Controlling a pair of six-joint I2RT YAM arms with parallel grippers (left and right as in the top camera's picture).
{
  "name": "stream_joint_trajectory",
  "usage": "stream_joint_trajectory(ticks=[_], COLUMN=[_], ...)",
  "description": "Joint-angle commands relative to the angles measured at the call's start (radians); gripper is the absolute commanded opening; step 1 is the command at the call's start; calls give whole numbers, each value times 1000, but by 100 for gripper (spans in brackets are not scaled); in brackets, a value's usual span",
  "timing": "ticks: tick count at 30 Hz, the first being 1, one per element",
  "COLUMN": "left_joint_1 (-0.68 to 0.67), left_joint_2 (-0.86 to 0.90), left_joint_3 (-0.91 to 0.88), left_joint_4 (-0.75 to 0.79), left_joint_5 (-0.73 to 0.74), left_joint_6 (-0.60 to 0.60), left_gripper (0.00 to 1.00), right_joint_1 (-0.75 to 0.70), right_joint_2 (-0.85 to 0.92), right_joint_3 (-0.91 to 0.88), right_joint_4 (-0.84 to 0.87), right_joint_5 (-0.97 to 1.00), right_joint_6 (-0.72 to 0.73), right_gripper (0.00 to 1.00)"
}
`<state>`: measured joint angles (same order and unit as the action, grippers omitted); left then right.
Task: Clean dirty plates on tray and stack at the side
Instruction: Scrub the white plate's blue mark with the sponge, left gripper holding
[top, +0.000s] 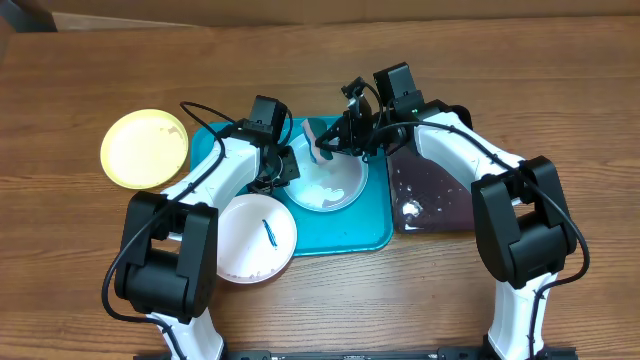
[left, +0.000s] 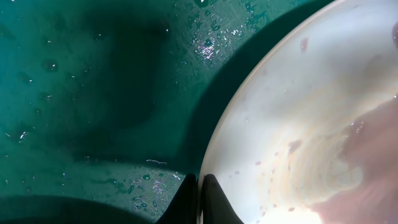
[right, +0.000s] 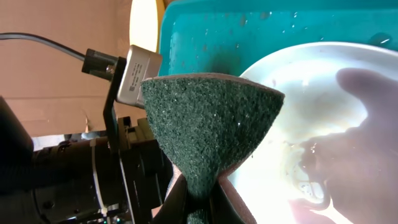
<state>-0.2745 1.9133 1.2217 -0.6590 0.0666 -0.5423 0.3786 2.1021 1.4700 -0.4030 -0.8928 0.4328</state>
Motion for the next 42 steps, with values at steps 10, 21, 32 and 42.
stream_joint_trajectory(ticks=[10,21,32,42], left_joint_1=[-7,-7,-7,-7], left_joint_2=[-4,-4,-4,-4], left_joint_3=[-23,-23,-23,-23], left_joint_4=[5,5,5,6], left_joint_5=[5,5,5,5], left_joint_6=[26,26,26,26], left_gripper=[4,4,4,4], right_joint_1=[13,58,43,33], right_joint_2=[117,151,135,51], right_joint_3=[22,22,24,24], right_joint_4=[71,86,4,-116], right_joint_5=[-1,33,183,464], right_joint_6=[-21,-21,-48,-98], right_gripper=[4,4,4,4])
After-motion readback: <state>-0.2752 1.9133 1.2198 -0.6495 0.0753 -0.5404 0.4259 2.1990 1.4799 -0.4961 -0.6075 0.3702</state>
